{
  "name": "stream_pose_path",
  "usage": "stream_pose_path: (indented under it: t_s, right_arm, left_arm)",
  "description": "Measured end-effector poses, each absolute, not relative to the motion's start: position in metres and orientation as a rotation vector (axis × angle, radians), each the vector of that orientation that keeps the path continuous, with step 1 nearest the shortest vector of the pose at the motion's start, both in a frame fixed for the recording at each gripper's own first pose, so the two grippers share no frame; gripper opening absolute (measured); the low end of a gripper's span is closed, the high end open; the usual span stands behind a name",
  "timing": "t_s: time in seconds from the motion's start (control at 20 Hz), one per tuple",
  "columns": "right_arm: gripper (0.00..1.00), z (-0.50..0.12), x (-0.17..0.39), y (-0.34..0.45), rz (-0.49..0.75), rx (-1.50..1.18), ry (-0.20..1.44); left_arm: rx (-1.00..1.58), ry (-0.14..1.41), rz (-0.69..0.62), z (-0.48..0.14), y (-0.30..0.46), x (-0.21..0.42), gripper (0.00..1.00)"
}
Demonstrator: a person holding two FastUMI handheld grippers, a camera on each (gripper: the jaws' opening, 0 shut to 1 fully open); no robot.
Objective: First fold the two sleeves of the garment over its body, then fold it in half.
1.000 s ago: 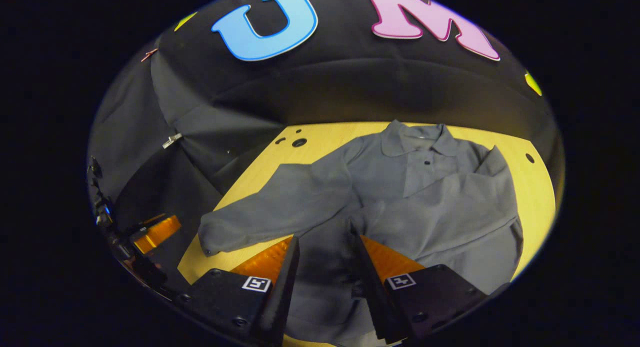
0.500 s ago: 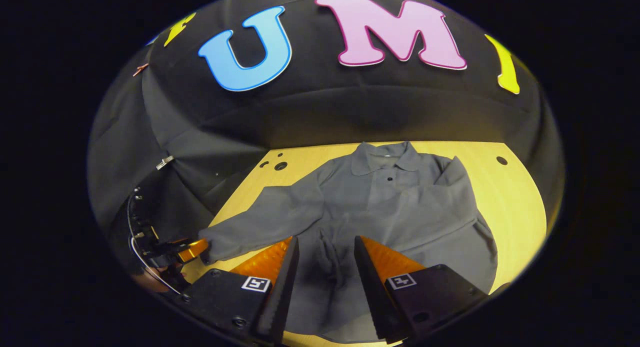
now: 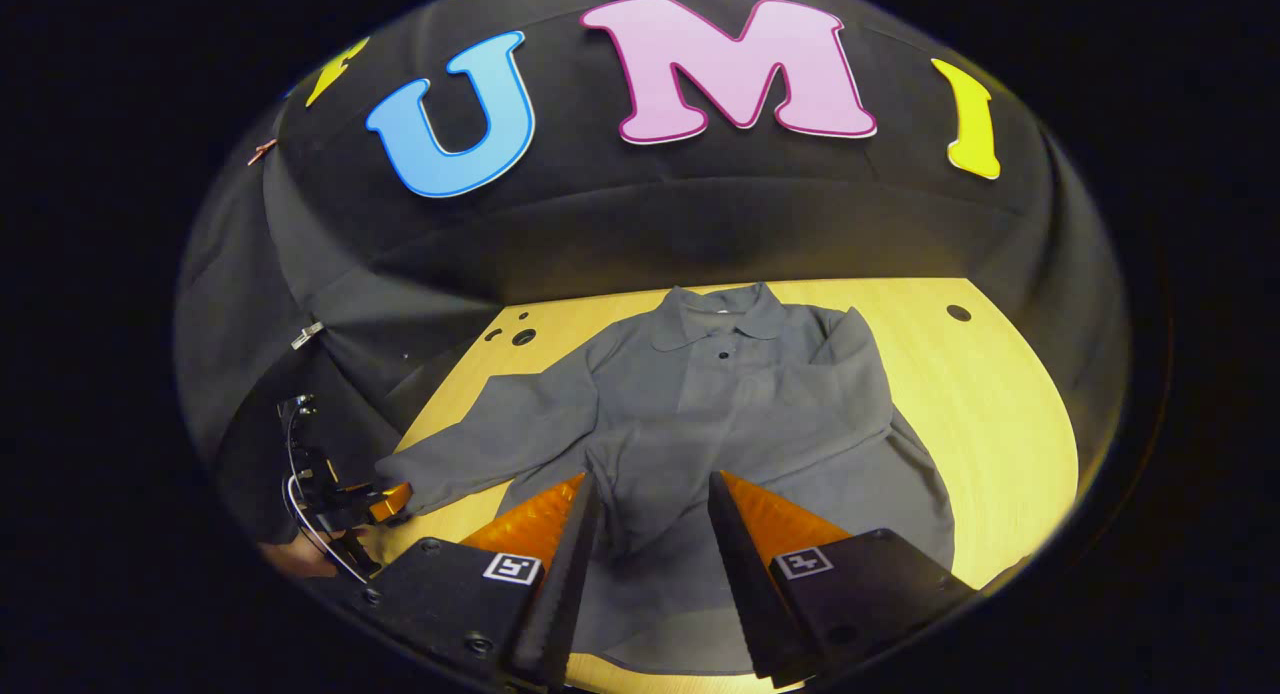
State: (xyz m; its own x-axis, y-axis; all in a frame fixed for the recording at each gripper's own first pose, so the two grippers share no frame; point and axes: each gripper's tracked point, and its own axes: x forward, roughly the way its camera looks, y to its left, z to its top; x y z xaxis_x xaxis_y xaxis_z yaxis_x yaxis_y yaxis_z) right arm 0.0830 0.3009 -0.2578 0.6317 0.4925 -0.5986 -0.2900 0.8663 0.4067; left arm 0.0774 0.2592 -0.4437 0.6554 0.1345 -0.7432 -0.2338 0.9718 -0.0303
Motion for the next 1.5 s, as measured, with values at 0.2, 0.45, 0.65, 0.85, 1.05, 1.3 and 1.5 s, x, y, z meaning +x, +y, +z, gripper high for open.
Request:
stream_pose_path:
  t_s: [0.2,0.45,0.65,0.85,1.05,1.3,1.5]
  right_arm:
    - [0.7,-0.256,0.085,0.292,0.455,0.293,0.756]
    - [0.7,-0.25,0.09,0.262,0.425,0.316,0.726]
    - [0.7,-0.249,0.095,0.223,0.38,0.323,0.701]
    - [0.7,-0.256,0.095,0.183,0.333,0.34,0.691]
    - [0.7,-0.268,0.096,0.142,0.28,0.345,0.693]
    - [0.7,-0.281,0.096,0.093,0.218,0.355,0.694]
    - [0.7,-0.292,0.093,0.058,0.17,0.365,0.703]
  left_arm:
    - [-0.142,0.816,0.174,-0.438,0.252,0.079,0.34]
    - [-0.188,0.775,0.21,-0.401,0.252,0.089,0.06]
    - [-0.207,0.671,0.166,-0.338,0.231,0.105,0.06]
    - [-0.175,0.585,0.105,-0.278,0.197,0.118,0.06]
    - [-0.071,0.504,0.019,-0.228,0.153,0.137,0.05]
    - [-0.03,0.424,-0.106,-0.18,0.076,0.162,0.05]
    - [-0.039,0.41,-0.193,-0.167,0.013,0.172,0.06]
